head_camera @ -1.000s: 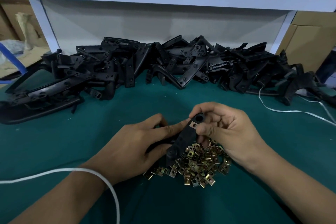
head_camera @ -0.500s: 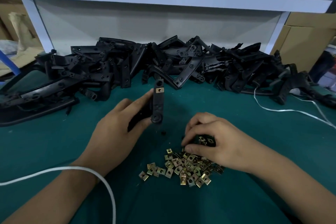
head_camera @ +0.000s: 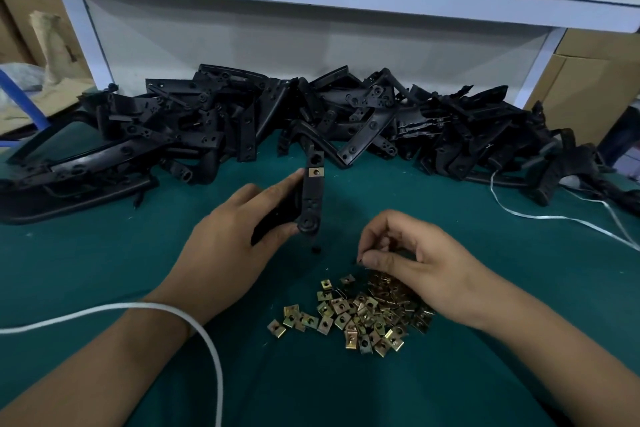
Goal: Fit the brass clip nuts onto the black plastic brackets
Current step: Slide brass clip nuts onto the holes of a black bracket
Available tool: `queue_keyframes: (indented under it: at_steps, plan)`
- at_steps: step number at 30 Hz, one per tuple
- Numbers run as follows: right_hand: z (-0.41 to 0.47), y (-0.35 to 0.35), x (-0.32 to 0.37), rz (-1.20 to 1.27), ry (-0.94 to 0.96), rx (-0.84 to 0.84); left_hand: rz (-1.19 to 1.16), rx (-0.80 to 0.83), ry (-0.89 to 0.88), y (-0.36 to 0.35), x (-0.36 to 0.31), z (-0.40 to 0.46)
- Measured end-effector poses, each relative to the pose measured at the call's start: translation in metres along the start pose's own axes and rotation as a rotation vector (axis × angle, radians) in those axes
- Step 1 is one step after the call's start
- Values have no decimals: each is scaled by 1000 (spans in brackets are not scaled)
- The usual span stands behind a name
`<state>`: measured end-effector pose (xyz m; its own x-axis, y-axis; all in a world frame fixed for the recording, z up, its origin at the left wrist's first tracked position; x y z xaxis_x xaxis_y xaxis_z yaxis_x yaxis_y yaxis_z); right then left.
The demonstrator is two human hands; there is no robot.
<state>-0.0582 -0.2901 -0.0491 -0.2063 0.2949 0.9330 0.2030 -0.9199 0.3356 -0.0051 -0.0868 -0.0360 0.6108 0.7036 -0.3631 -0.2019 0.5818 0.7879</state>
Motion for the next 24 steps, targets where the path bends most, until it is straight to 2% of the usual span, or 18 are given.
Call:
queue_keyframes:
  at_steps: [7,11,18,24]
  plan:
    - [1,22,17,256,140,-175,63,42,-25,-3,-6,0]
    - [1,28,13,464,115,-265,85,58,-42,-3,-11,0]
    - [3,-2,-5,764,-43,-223,154,59,-70,-2,-22,-1]
    - [4,-13,-7,849,-80,-188,214,21,-63,1,-26,-1]
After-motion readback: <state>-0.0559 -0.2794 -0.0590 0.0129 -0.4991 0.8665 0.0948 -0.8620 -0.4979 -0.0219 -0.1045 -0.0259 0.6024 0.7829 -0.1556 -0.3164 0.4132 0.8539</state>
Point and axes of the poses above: each hand's wrist, its own z-axis towards the middle knuckle, its own y-axis out of the back of the hand, x = y × z, the point moved 10 cm from there along z, towards the middle knuckle, and after that the axes turned 10 degrees about z, right-handed, at the moved point
